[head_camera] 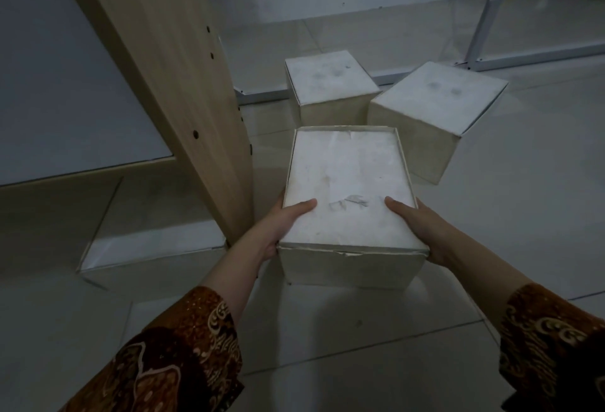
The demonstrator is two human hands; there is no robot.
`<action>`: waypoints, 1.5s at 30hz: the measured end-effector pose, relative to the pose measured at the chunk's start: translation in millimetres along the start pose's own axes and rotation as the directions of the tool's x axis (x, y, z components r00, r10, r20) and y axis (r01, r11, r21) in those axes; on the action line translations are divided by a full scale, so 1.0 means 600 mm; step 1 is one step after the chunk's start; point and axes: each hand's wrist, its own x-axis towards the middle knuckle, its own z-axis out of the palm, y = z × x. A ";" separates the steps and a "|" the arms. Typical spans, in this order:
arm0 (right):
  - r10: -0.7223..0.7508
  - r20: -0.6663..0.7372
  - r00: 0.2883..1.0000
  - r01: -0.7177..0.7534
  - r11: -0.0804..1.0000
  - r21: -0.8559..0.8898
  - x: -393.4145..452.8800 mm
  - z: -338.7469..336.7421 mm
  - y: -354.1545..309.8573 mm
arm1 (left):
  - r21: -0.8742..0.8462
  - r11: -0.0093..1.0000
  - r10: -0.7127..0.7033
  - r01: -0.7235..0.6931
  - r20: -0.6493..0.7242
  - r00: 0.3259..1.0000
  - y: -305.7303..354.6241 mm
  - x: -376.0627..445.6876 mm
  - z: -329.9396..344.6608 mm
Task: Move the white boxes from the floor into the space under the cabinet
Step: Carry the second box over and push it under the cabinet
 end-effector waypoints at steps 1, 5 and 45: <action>0.010 -0.003 1.000 -0.010 1.000 -0.007 -0.008 -0.004 0.002 | -0.013 1.000 0.008 -0.008 0.013 1.000 -0.004 -0.008 0.003; 0.030 -0.004 1.000 -0.030 0.999 -0.033 -0.066 -0.005 -0.002 | -0.036 0.999 0.009 -0.008 0.041 0.999 -0.007 -0.063 0.011; 0.244 0.517 0.821 -0.113 0.956 -0.272 -0.454 0.588 0.066 | -0.218 0.976 -0.095 0.014 -0.365 0.926 -0.135 -0.758 -0.460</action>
